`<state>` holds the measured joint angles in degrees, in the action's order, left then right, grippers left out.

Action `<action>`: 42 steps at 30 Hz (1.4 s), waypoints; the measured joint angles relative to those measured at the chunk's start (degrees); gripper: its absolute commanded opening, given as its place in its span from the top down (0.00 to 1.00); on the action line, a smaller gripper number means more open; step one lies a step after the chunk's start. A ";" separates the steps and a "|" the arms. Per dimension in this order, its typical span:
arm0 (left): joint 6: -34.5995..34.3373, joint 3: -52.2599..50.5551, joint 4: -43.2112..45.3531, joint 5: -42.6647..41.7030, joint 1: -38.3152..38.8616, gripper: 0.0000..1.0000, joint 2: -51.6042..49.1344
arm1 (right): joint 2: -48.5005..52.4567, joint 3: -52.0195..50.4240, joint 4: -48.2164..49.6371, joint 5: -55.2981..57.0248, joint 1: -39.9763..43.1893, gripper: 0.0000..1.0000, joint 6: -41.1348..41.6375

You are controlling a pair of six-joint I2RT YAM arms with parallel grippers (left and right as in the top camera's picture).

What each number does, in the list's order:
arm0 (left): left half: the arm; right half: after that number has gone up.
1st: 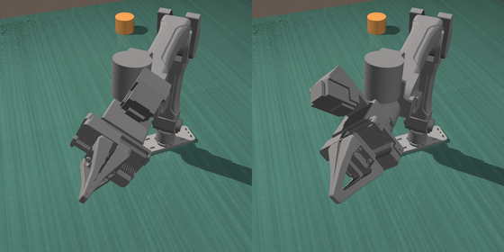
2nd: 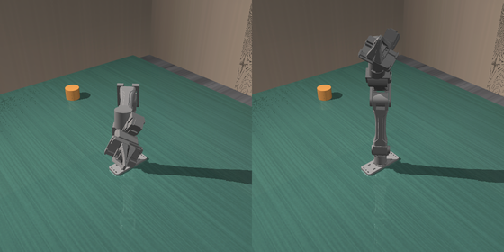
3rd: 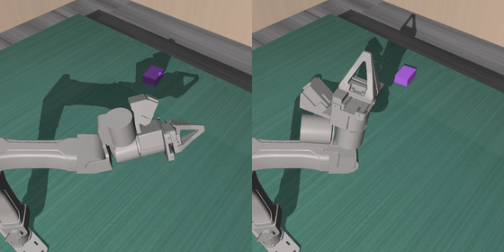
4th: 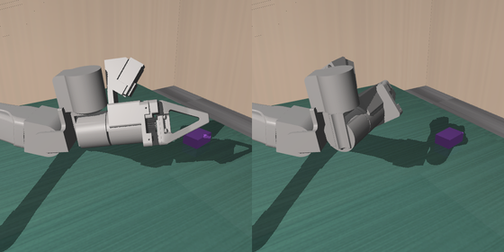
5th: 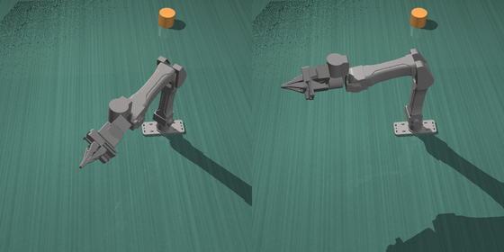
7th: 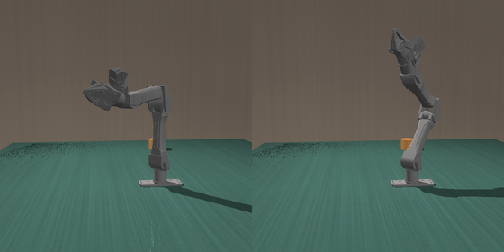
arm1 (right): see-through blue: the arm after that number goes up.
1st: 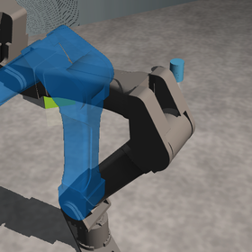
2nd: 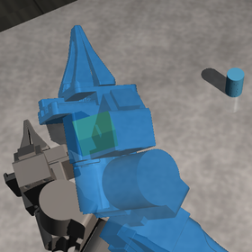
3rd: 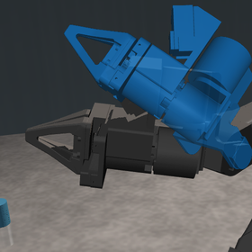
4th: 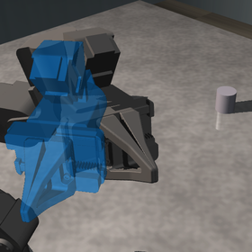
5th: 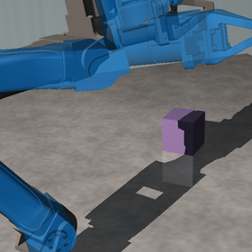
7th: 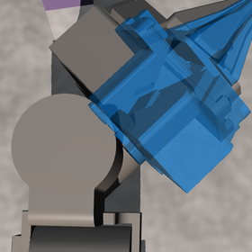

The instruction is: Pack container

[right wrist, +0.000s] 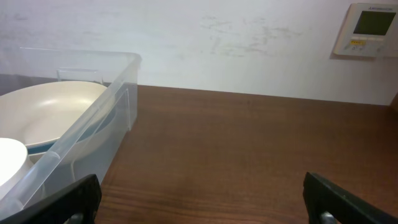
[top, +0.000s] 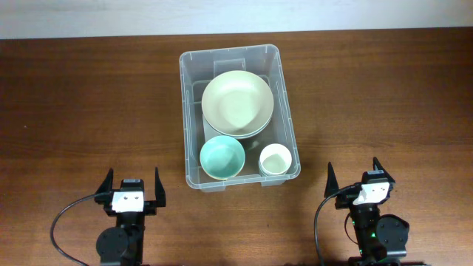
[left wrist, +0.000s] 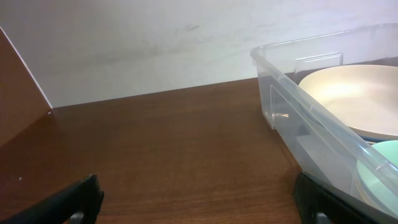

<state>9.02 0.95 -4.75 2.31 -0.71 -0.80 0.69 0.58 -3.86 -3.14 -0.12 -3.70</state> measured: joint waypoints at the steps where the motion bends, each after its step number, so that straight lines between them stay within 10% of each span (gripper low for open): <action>1: 0.00 0.00 0.00 0.00 0.00 0.00 0.00 | 0.00 0.00 0.00 0.00 0.00 0.01 0.02; 42: -7.37 0.00 0.02 -1.88 0.00 0.00 0.00 | 0.00 0.00 0.00 0.00 0.00 0.01 0.02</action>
<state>1.65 0.95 -4.73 0.43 -0.71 -0.80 0.69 0.58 -3.86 -3.14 -0.12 -3.68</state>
